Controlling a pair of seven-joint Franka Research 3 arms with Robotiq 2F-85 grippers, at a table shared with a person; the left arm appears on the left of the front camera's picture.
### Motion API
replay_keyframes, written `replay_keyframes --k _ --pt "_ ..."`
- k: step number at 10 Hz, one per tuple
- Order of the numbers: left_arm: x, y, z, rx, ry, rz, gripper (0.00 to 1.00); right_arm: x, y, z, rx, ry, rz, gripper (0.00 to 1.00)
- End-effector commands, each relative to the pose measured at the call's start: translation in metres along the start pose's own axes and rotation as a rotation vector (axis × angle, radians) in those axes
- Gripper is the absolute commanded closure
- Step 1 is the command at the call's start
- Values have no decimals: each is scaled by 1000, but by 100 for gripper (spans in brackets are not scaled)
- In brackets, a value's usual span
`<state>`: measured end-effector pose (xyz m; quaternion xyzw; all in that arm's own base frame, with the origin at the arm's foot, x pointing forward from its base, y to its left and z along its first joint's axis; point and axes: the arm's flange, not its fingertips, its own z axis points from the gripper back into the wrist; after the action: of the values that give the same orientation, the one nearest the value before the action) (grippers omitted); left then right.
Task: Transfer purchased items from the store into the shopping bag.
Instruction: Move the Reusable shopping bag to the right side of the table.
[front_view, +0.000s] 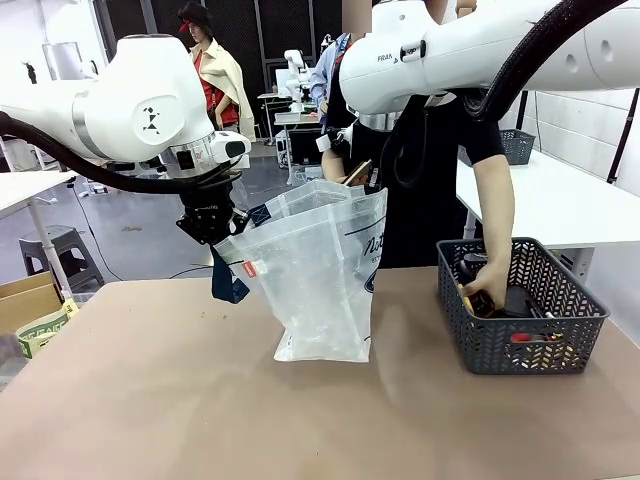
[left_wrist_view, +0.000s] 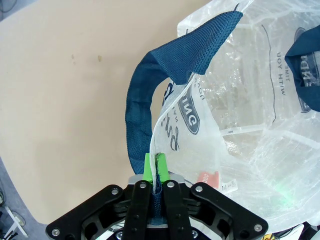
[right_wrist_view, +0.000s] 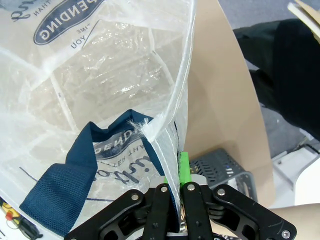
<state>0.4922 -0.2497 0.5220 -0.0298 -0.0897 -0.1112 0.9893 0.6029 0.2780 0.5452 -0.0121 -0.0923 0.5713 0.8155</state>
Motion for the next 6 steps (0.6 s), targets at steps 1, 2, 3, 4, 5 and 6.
replay_keyframes --k 1,2,3,4,5,6 --pt "0 1 2 -5 -1 10 100 -1 -1 0 -1 1 -7 100" --pt "0 1 2 -5 -1 10 100 -1 -1 0 -1 1 -7 100" --pt "0 1 2 -5 -1 10 100 -1 -1 0 -1 1 -7 100" --pt "0 1 2 -5 -1 10 100 -1 -1 0 -1 1 -7 100" --pt "0 1 2 -5 -1 10 100 -1 -1 0 -1 1 -7 100" --pt "0 1 2 -5 -1 10 100 -1 -1 0 -1 1 -7 100"
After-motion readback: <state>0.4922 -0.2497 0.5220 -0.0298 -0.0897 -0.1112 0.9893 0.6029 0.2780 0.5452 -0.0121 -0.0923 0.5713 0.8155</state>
